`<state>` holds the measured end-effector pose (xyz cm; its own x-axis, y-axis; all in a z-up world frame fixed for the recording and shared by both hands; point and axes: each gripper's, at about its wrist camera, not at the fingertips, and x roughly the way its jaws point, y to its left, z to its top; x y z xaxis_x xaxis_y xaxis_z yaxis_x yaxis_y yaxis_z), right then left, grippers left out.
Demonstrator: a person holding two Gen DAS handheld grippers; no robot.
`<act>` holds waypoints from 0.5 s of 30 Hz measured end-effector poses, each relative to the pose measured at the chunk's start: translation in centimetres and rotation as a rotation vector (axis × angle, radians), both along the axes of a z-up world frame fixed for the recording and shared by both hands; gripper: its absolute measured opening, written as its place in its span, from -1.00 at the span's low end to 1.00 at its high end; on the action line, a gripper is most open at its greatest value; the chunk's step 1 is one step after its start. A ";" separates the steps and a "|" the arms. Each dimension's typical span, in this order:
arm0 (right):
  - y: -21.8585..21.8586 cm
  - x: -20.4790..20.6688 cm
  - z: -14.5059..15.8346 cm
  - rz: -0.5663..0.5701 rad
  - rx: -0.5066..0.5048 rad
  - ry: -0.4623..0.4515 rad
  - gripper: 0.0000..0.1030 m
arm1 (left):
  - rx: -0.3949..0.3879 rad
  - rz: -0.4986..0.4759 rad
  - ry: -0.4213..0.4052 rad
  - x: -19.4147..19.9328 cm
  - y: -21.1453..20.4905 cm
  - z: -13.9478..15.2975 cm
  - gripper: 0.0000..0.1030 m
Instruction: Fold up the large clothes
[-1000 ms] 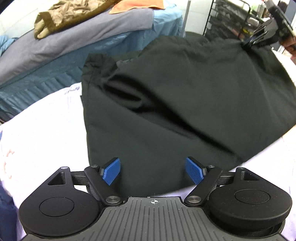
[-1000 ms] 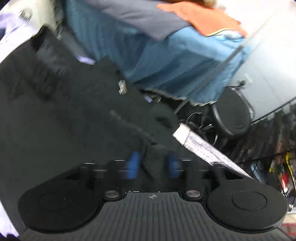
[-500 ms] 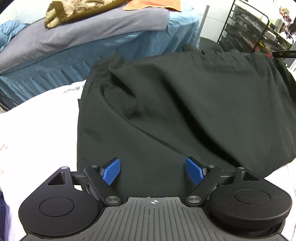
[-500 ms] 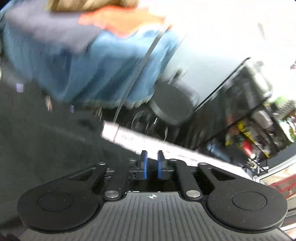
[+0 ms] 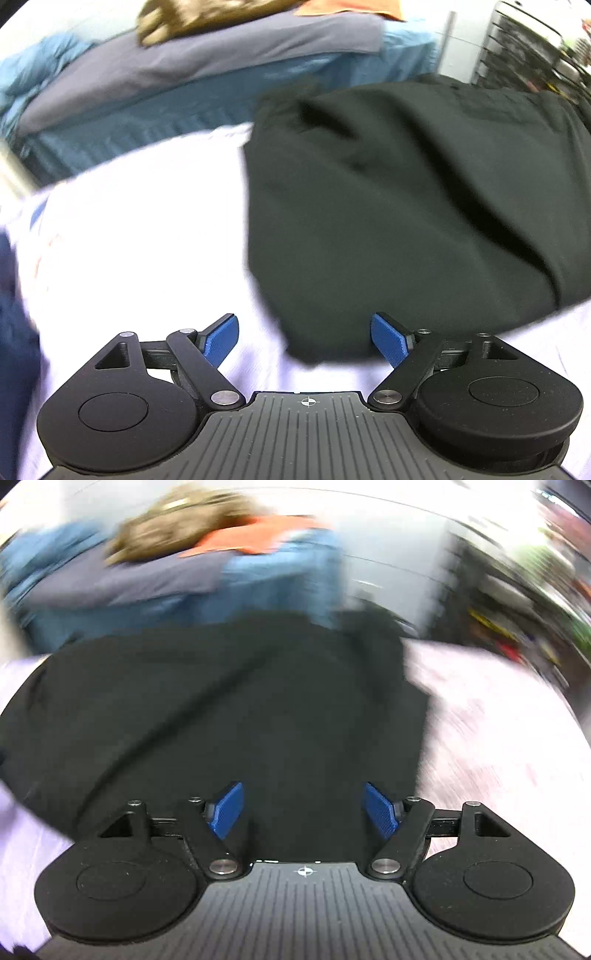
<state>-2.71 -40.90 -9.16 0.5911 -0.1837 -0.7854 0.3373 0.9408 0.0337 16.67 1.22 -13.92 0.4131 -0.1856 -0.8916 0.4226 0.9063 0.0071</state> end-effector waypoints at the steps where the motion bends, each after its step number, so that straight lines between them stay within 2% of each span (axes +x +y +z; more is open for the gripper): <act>1: -0.6 -1.1 -0.2 -0.047 0.008 0.008 0.58 | -0.007 0.026 0.009 0.0 0.8 -0.3 1.00; 4: -2.4 -3.8 -1.1 -0.146 0.083 0.021 0.55 | -0.065 0.109 0.064 0.6 3.1 -1.4 1.00; 7: -3.1 -4.3 -1.6 -0.166 0.175 0.015 0.49 | -0.166 0.148 0.113 1.4 4.0 -2.2 1.00; 9: -3.1 -4.0 -2.6 -0.167 0.205 0.027 0.35 | -0.198 0.150 0.117 1.8 3.5 -2.6 1.00; 12: -3.2 -3.0 -3.4 -0.192 0.243 0.027 0.01 | -0.239 0.112 0.106 2.3 2.0 -2.8 1.00; 13: -3.1 -2.8 -3.5 -0.196 0.255 0.025 -0.43 | -0.239 0.096 0.101 2.3 1.5 -2.8 1.00; 14: -3.2 -2.4 -3.6 -0.206 0.249 0.029 -0.72 | -0.207 0.087 0.095 2.3 0.8 -2.9 1.00; 15: -3.7 -2.1 -3.8 -0.218 0.244 0.030 -0.78 | -0.174 0.062 0.075 2.2 0.3 -2.6 0.88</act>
<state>-4.85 -44.58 -12.91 0.5344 -0.1081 -0.8383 0.5343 0.8117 0.2359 18.85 1.49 -16.57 0.3618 -0.3163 -0.8770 0.3593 0.9153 -0.1819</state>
